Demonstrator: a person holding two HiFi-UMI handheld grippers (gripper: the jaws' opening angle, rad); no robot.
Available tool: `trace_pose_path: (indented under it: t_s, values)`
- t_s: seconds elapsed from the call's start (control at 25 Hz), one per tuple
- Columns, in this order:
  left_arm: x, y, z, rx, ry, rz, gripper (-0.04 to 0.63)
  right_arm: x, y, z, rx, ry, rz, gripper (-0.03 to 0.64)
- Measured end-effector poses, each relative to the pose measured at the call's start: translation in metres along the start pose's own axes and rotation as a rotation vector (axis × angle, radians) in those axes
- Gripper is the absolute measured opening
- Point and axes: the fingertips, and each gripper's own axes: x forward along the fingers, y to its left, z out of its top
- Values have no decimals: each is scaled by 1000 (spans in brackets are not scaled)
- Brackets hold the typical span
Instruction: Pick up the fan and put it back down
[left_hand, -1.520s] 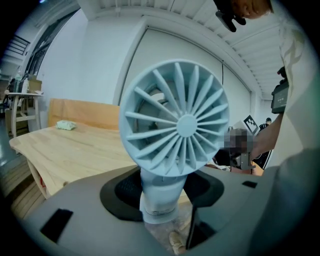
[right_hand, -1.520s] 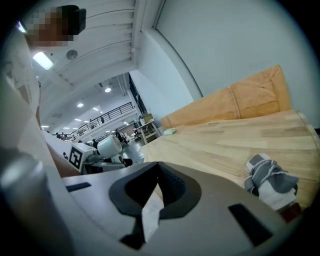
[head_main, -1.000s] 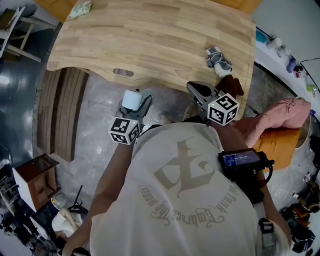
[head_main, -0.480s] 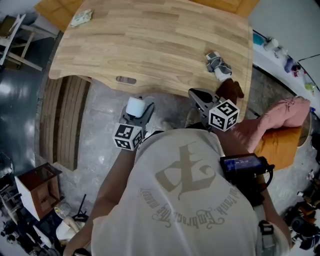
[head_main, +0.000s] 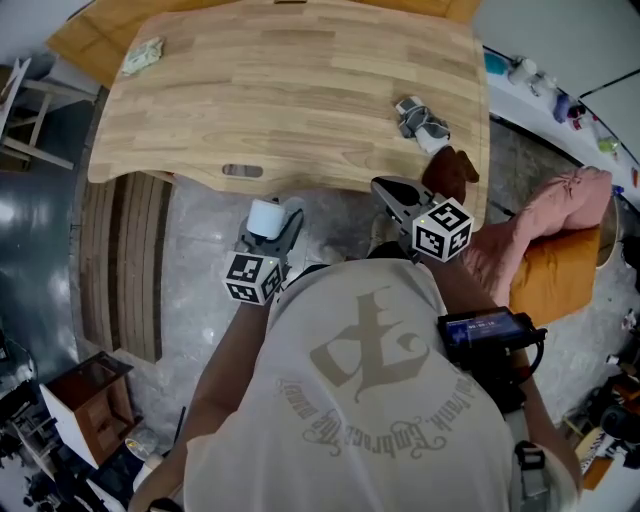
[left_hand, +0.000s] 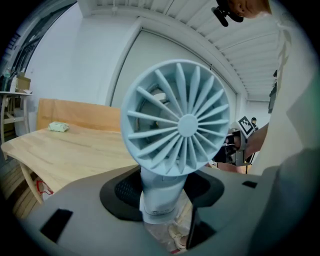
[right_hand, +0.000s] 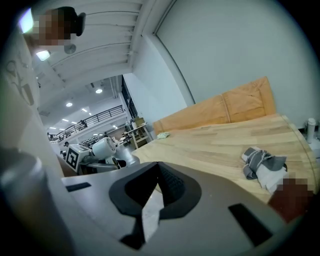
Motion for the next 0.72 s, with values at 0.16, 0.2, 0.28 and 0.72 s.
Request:
trace_pose_path:
  t_s: [0.16,0.2,0.28,0.72]
  values:
    - [6,-2,-2,7,13,-24,233,-3,1,0,4,-13,-17,14]
    - [8,-3,-2,7,16,-31,233,-4,2,-1,6,-12,-23,14]
    - [11,-5,-3,4,21,-44,233,-9,0,-4,13,-11,-36,14]
    - [55,-24,0,8,64,-83,233,-27,-39,2,46,-19,-70,14]
